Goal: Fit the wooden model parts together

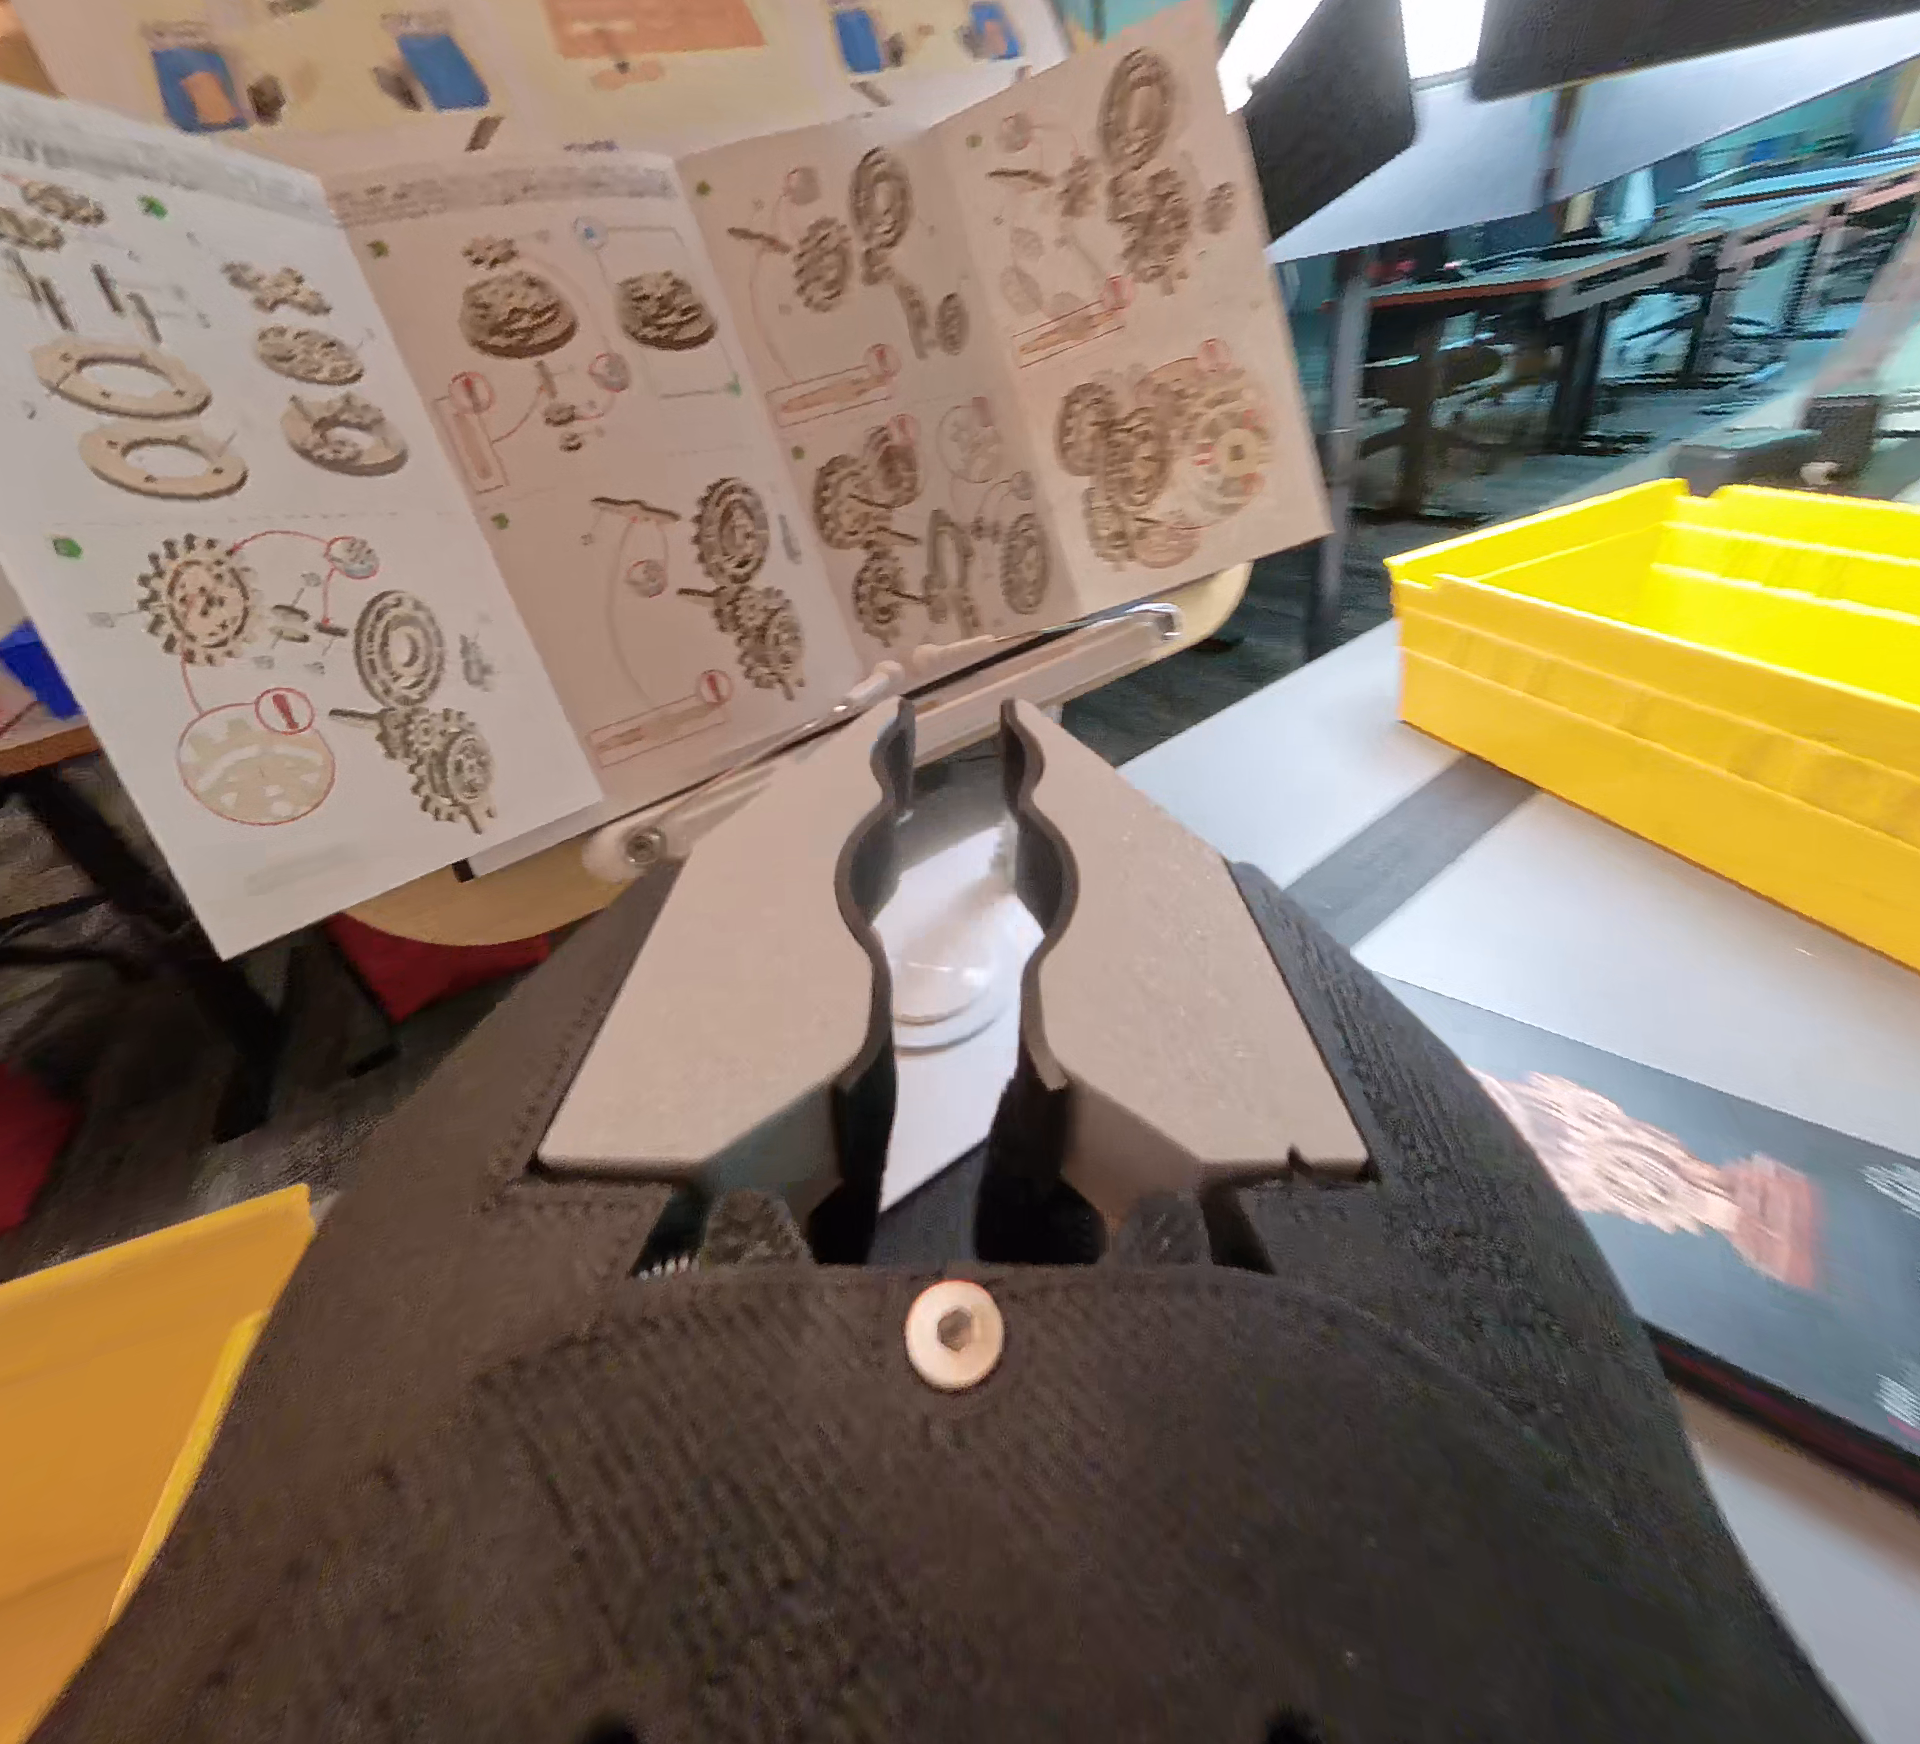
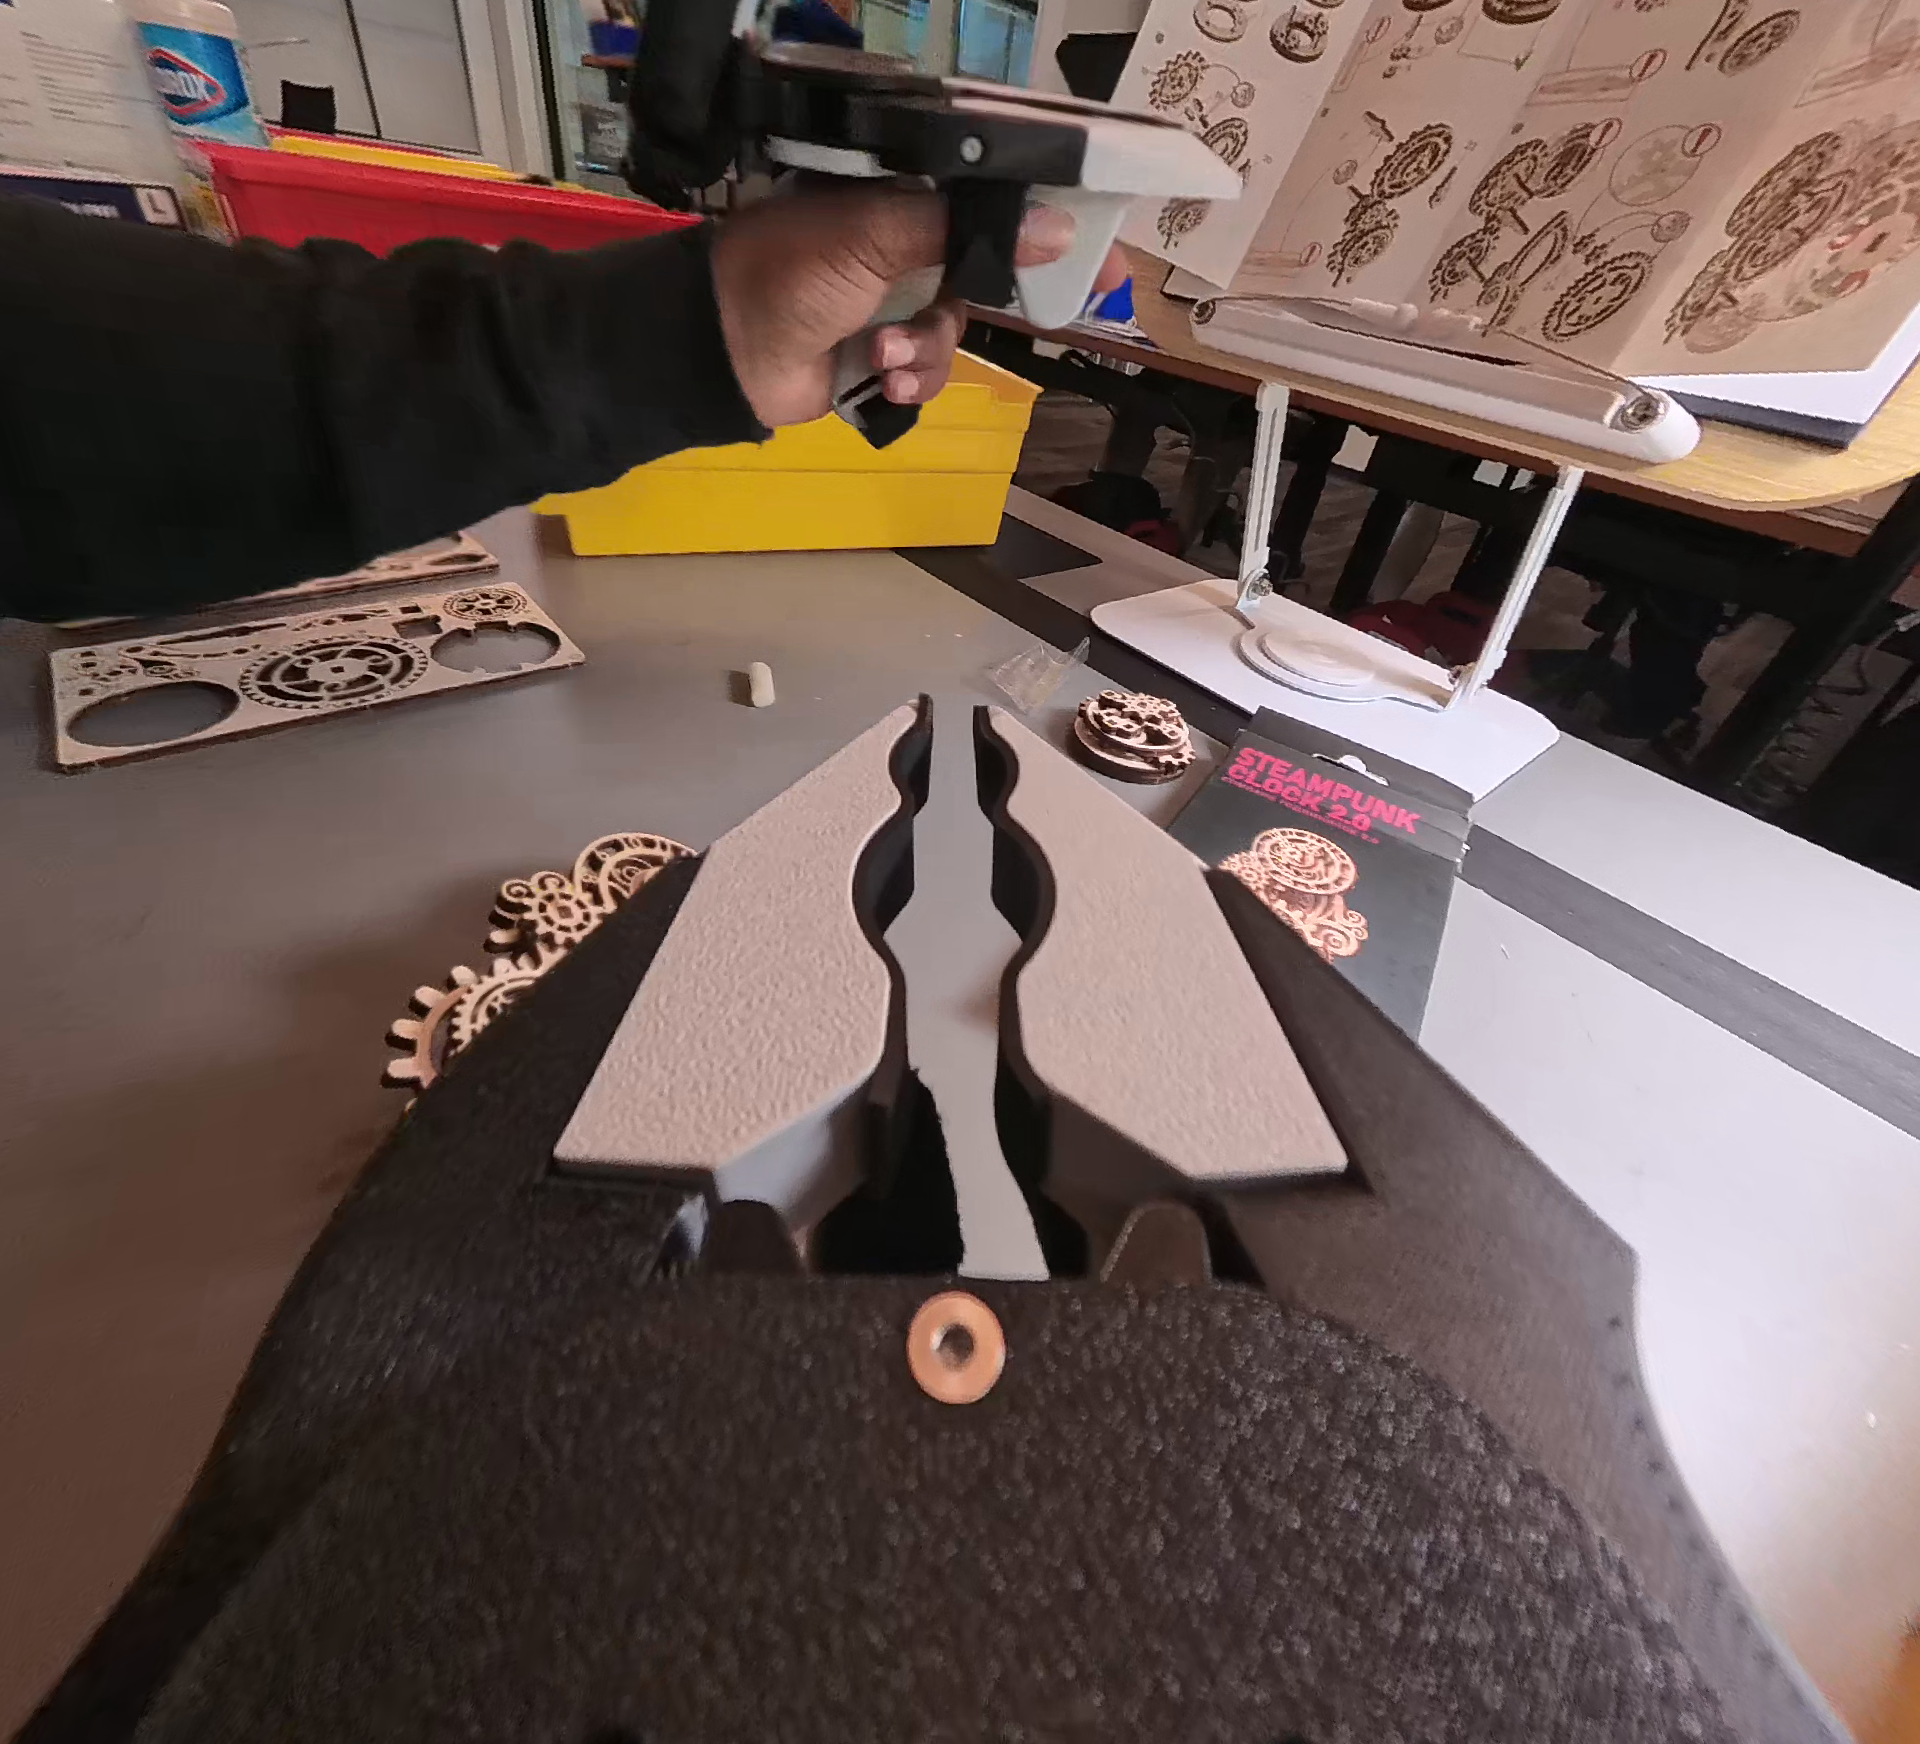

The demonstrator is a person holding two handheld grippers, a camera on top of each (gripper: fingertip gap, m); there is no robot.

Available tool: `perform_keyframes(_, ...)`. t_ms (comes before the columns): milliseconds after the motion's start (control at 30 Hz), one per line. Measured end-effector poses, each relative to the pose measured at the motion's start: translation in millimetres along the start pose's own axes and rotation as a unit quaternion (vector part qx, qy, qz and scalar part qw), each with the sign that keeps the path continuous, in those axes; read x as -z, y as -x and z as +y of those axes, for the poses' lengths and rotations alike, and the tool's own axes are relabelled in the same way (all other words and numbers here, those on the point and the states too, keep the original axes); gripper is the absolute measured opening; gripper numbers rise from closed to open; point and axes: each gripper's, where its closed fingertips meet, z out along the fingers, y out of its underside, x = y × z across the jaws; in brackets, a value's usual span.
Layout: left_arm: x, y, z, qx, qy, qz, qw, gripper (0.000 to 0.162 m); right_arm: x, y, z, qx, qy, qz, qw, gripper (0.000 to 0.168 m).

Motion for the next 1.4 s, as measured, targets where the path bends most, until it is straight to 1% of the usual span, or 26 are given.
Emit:
perform_keyframes(100,29,-25,-10,0.006,-0.001,0.051,0.999,0.023,0,5,-1,0.009,-0.001,-0.007,1.000,0.007)
perform_keyframes(200,63,-47,-12,0.016,0.001,0.086,0.996,0.028,0,9,-2,0.025,-0.002,-0.010,1.000,0.008)
perform_keyframes(333,110,-69,-1,0.011,0.006,0.101,0.995,0.032,1,15,-6,0.050,-0.011,-0.011,0.999,0.008)
perform_keyframes(400,131,-79,8,0.010,0.014,0.102,0.995,0.030,0,19,-7,0.061,-0.011,-0.015,0.998,0.008)
perform_keyframes(433,141,-83,12,0.008,0.016,0.101,0.995,0.026,0,21,-6,0.066,-0.009,-0.015,0.998,0.008)
perform_keyframes(533,167,-89,25,0.021,0.025,0.091,0.995,0.022,1,30,-11,0.068,-0.012,-0.023,0.997,0.009)
perform_keyframes(567,174,-92,31,0.028,0.037,0.093,0.995,0.015,1,33,-13,0.071,-0.013,-0.025,0.997,0.010)
perform_keyframes(600,181,-94,40,0.035,0.056,0.089,0.994,0.006,1,37,-14,0.077,-0.014,-0.028,0.997,0.010)
perform_keyframes(700,202,-95,69,0.061,0.126,0.075,0.987,0.000,1,44,-15,0.097,-0.012,-0.031,0.995,0.010)
perform_keyframes(733,208,-97,73,0.076,0.131,0.075,0.986,0.000,1,46,-15,0.104,-0.011,-0.030,0.994,0.010)
perform_keyframes(800,221,-99,73,0.109,0.113,0.071,0.985,0.000,0,47,-14,0.113,-0.009,-0.028,0.993,0.010)
perform_keyframes(867,232,-99,73,0.113,0.105,0.059,0.986,0.000,1,47,-14,0.117,-0.009,-0.027,0.993,0.010)
perform_keyframes(933,241,-98,72,0.087,0.104,0.035,0.990,0.000,1,48,-16,0.118,-0.010,-0.027,0.993,0.010)
perform_keyframes(1067,257,-91,60,0.023,0.078,0.001,0.997,0.000,-1,53,-11,0.135,-0.002,-0.029,0.990,0.009)
perform_keyframes(1167,265,-85,53,0.038,0.057,-0.002,0.998,0.000,-4,56,-3,0.135,0.014,-0.037,0.990,0.009)
perform_keyframes(1200,266,-86,53,0.046,0.057,0.005,0.997,0.003,-5,57,-1,0.132,0.016,-0.038,0.990,0.009)
perform_keyframes(1267,266,-91,58,0.054,0.061,0.026,0.996,0.025,-6,58,1,0.123,0.019,-0.040,0.991,0.009)
perform_keyframes(1300,267,-93,61,0.052,0.063,0.031,0.996,0.033,-6,58,2,0.119,0.020,-0.040,0.992,0.009)
perform_keyframes(1400,271,-93,65,0.031,0.061,0.033,0.997,0.035,-9,57,6,0.108,0.025,-0.039,0.993,0.009)
